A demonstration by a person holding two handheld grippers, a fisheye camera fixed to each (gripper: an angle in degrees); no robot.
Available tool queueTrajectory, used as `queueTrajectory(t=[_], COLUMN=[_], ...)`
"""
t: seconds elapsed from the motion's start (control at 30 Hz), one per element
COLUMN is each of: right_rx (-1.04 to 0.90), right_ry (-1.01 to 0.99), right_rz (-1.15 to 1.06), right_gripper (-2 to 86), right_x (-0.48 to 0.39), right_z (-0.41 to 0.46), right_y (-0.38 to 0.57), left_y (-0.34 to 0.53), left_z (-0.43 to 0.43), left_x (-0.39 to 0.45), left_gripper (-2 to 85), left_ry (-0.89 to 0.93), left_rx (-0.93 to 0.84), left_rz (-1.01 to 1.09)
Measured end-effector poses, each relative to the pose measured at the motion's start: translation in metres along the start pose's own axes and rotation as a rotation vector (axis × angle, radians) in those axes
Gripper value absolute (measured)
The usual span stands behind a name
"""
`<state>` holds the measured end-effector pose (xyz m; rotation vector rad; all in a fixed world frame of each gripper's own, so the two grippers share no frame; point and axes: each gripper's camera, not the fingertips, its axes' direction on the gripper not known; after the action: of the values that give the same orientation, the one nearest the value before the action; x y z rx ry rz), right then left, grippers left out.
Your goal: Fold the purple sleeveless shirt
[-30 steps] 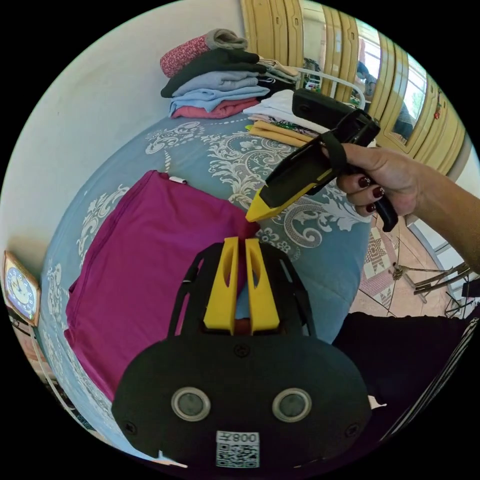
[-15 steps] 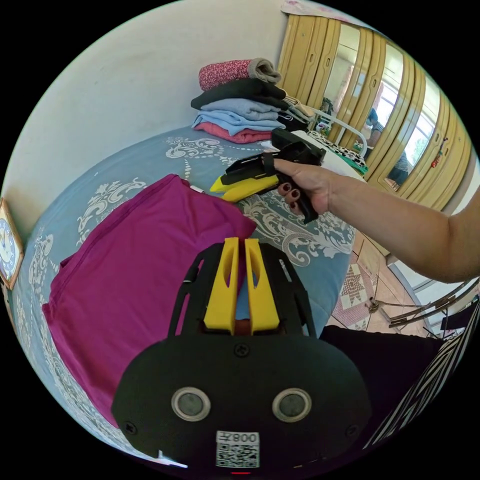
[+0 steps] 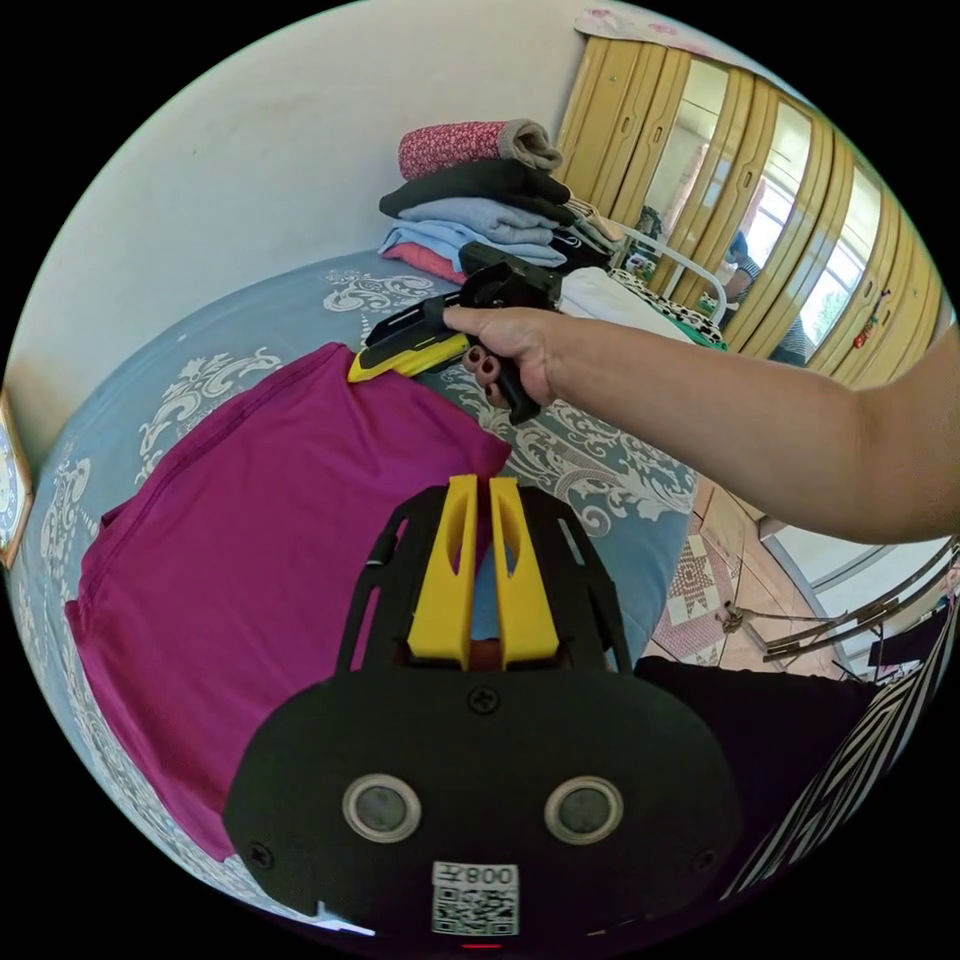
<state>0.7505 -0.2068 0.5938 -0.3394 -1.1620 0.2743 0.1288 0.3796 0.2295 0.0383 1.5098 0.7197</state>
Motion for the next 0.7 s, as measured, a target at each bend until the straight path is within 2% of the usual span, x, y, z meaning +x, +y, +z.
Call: queueTrajectory(t=[0.5,0.7], right_rx=[0.099,0.120], right_ry=[-0.112,-0.111], right_rz=[0.022,-0.027], right_gripper=[1.4,1.4], right_x=[-0.028,-0.068], right_z=[0.038,0.070], right_y=[0.004,-0.002], left_y=[0.025,0.037], left_z=[-0.072,-0.124], left_x=[-0.019,-0.041], left_gripper=[2.3,2.3], left_ry=[0.058,0.077], left_rx=[0.022,0.071], left_rz=[-0.013,-0.055])
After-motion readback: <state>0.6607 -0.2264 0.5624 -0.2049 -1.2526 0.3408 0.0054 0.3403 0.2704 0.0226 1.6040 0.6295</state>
